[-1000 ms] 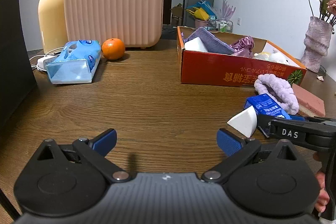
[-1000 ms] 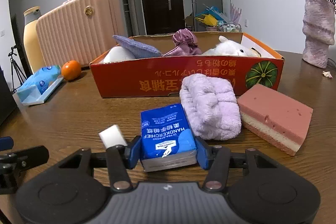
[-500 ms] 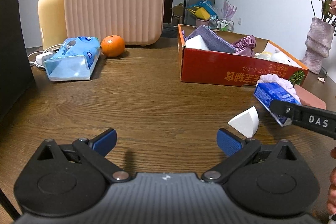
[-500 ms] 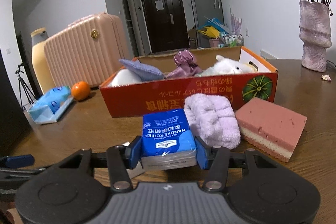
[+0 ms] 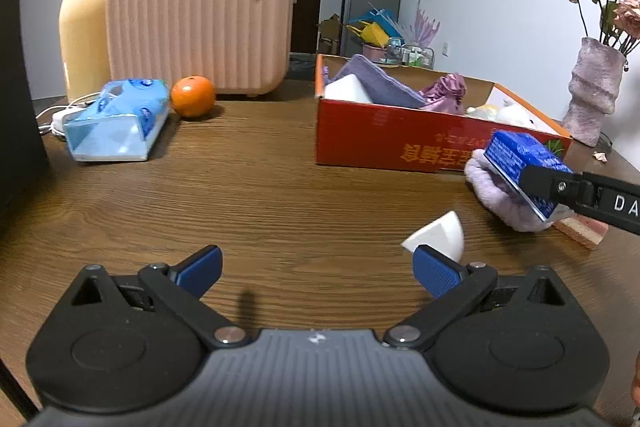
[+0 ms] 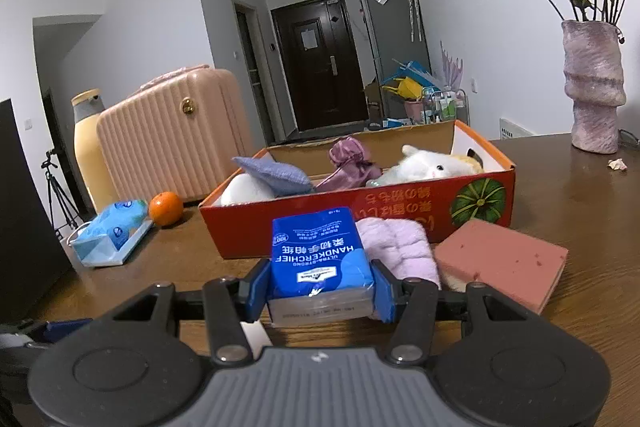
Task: Organize soft objects
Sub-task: 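Close the left gripper on the white foam wedge while the right holds the tissue pack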
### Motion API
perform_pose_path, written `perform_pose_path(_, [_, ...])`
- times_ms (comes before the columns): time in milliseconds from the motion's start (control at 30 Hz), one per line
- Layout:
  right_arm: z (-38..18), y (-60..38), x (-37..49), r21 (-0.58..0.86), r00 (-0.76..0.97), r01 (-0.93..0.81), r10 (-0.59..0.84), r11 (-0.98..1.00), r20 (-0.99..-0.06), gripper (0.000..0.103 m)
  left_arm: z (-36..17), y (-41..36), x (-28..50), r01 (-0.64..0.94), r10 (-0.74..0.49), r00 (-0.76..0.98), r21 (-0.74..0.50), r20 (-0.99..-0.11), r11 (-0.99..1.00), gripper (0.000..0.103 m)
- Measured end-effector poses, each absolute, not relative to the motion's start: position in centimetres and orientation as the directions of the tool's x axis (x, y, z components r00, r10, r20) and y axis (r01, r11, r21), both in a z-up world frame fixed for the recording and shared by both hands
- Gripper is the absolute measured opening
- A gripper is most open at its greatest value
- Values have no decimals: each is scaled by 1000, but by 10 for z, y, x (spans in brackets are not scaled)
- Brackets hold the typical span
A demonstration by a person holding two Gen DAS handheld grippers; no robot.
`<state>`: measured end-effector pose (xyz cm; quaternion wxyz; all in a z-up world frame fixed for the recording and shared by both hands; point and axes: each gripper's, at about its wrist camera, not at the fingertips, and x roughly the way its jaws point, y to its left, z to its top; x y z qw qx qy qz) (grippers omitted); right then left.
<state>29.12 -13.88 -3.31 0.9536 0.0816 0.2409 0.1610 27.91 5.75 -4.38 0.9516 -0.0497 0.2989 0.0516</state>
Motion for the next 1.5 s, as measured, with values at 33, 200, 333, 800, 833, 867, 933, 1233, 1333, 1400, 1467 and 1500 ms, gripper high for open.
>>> perform_pose_path(33, [-32, -141, 291, 235, 834, -267, 347, 934, -429, 51, -44, 54, 280, -127, 69, 816, -61, -574, 990, 103])
perform_pose_path(200, [-29, -154, 290, 240, 845, -267, 346, 933, -407, 51, -44, 35, 285, -135, 76, 821, -63, -566, 989, 103])
perform_pose_path(333, [-28, -167, 291, 245, 853, -255, 336, 936, -398, 51, -45, 23, 290, -147, 91, 819, -54, -566, 988, 103])
perform_pose_path(800, [-27, -205, 298, 245, 879, -199, 284, 949, -384, 51, -52, -9, 320, -124, 61, 794, -63, -605, 990, 103])
perform_pose_path(833, [-28, -207, 299, 245, 879, -196, 281, 950, -385, 51, -53, -10, 322, -118, 46, 791, -78, -610, 990, 103])
perform_pose_path(867, [-28, -209, 300, 244, 880, -193, 278, 950, -385, 51, -53, -10, 323, -116, 39, 788, -86, -614, 989, 103])
perform_pose_path(933, [-29, -212, 301, 243, 881, -188, 273, 952, -387, 51, -54, -12, 326, -118, 39, 785, -87, -618, 989, 99])
perform_pose_path(1233, [-33, -216, 305, 229, 880, -174, 256, 958, -400, 51, -59, -13, 340, -119, 46, 763, -70, -645, 990, 61])
perform_pose_path(1333, [-34, -216, 306, 225, 879, -172, 253, 959, -404, 51, -58, -11, 340, -105, 25, 767, -88, -642, 991, 37])
perform_pose_path(1400, [-35, -216, 306, 223, 878, -171, 251, 960, -406, 51, -58, -11, 340, -98, 16, 767, -92, -641, 991, 32])
perform_pose_path(1467, [-35, -216, 307, 221, 878, -170, 250, 960, -408, 51, -57, -10, 340, -98, 14, 768, -96, -641, 991, 28])
perform_pose_path(1500, [-35, -216, 306, 220, 878, -170, 249, 961, -409, 51, -57, -10, 340, -97, 10, 768, -101, -640, 990, 28])
